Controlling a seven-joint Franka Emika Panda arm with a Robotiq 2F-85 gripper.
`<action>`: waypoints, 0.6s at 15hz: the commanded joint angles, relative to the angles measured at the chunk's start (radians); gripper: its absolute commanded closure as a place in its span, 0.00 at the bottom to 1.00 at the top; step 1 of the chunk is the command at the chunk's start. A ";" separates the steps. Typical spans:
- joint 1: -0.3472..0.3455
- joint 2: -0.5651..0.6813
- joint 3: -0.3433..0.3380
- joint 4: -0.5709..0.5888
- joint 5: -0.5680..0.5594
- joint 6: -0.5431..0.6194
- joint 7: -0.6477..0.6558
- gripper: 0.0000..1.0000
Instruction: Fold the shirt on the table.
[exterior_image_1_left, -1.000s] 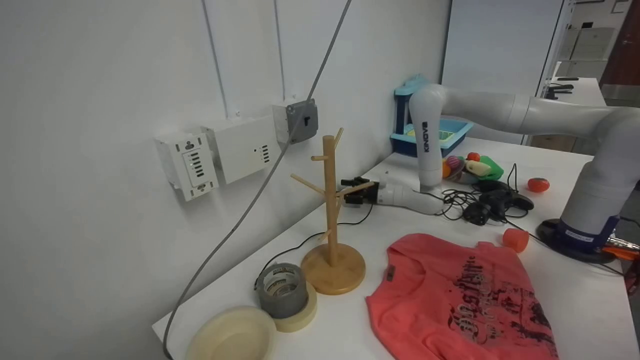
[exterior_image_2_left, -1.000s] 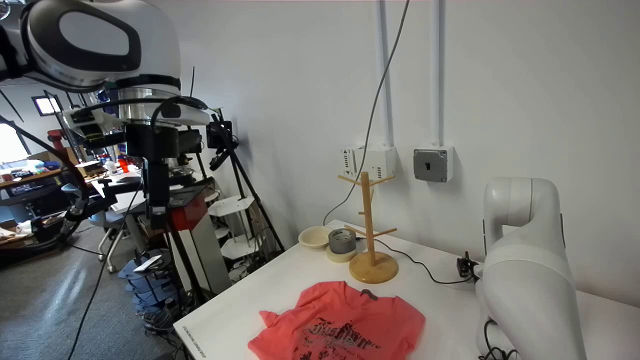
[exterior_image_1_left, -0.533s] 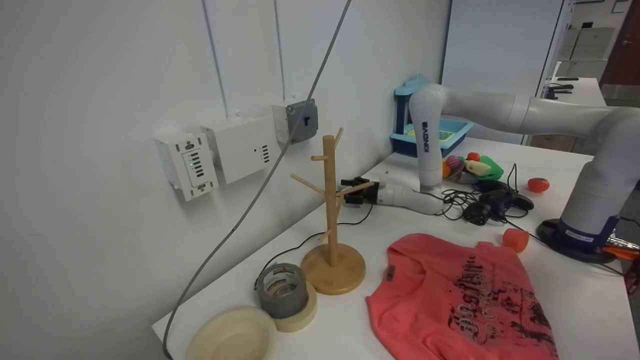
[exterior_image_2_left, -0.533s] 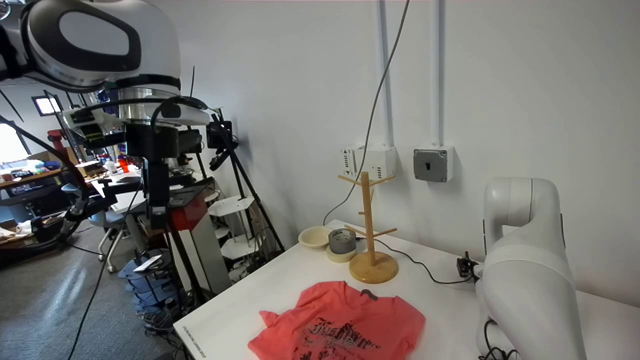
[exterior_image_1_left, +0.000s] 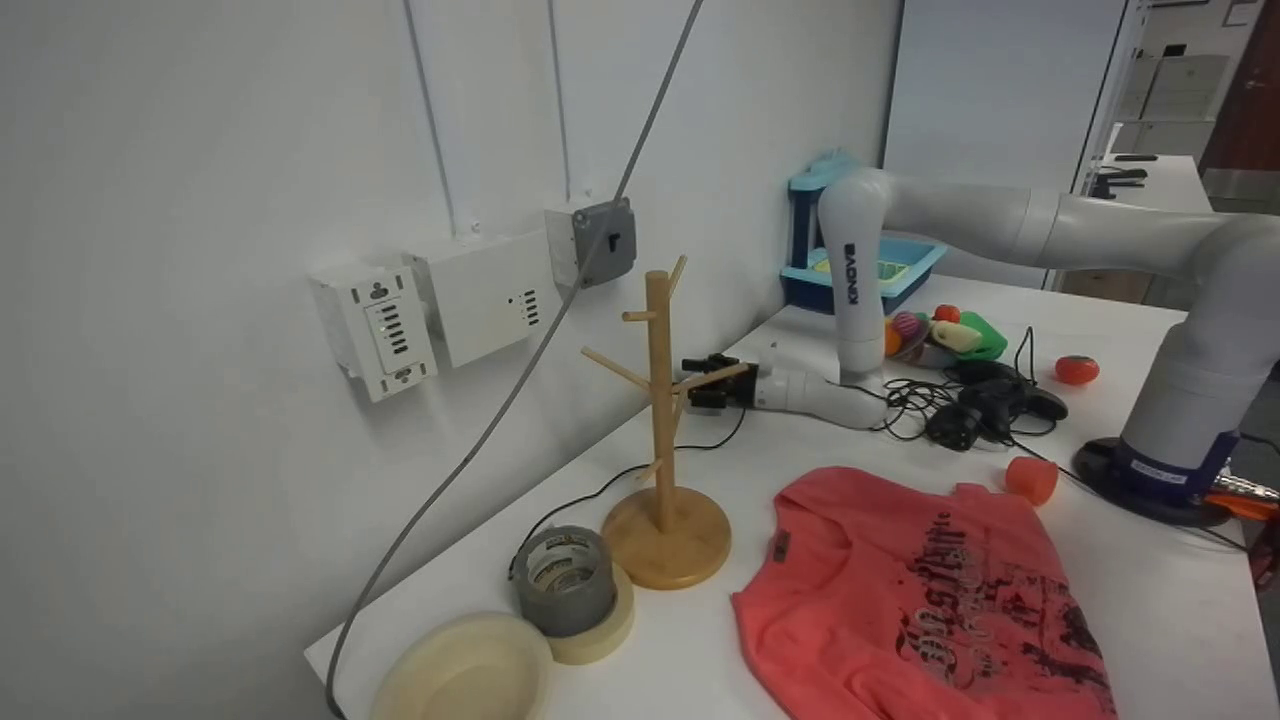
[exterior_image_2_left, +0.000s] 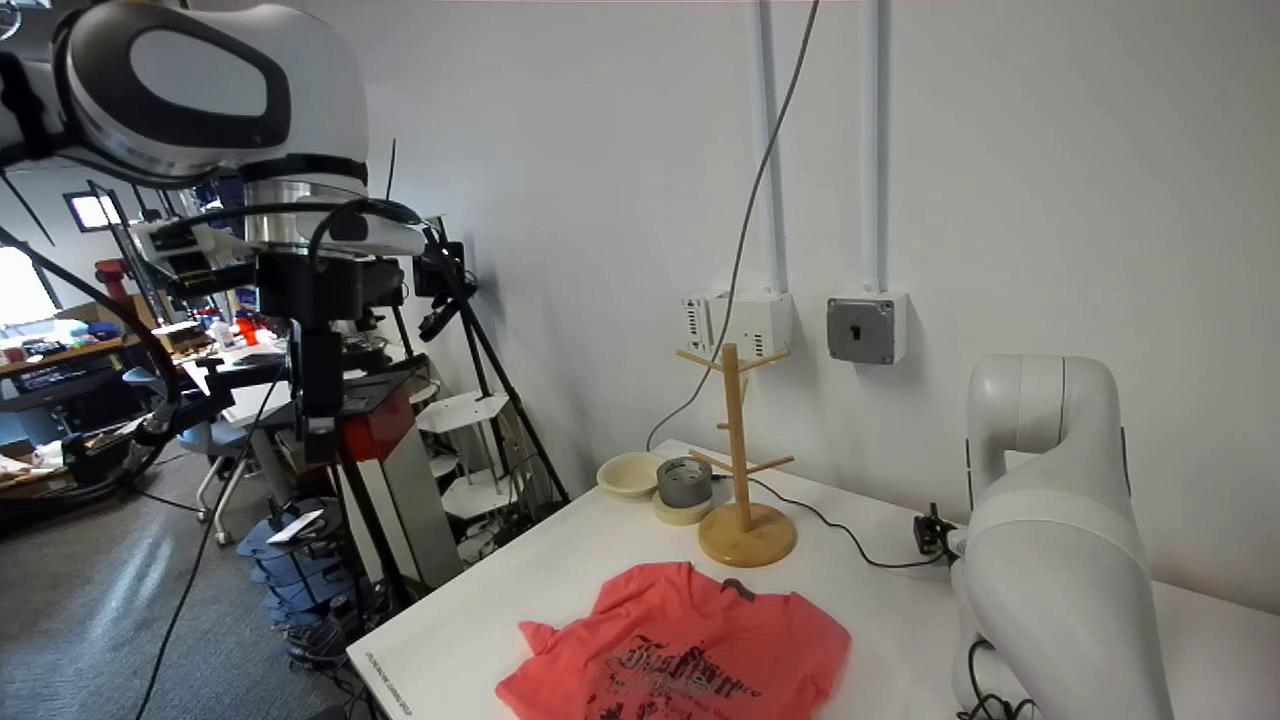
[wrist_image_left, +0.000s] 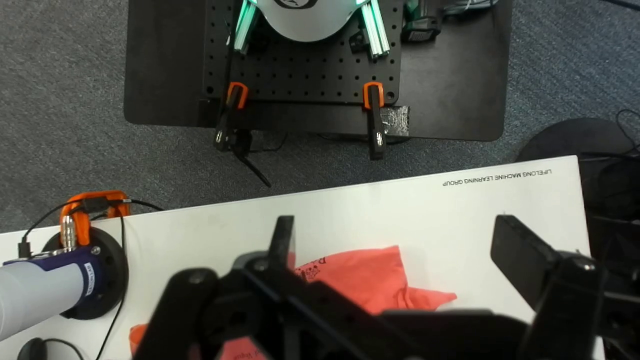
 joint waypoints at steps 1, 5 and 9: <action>0.002 0.014 -0.016 -0.011 0.002 0.042 0.007 0.00; 0.000 0.044 -0.033 -0.032 0.015 0.125 -0.001 0.00; -0.010 0.083 -0.052 -0.064 0.023 0.258 0.015 0.00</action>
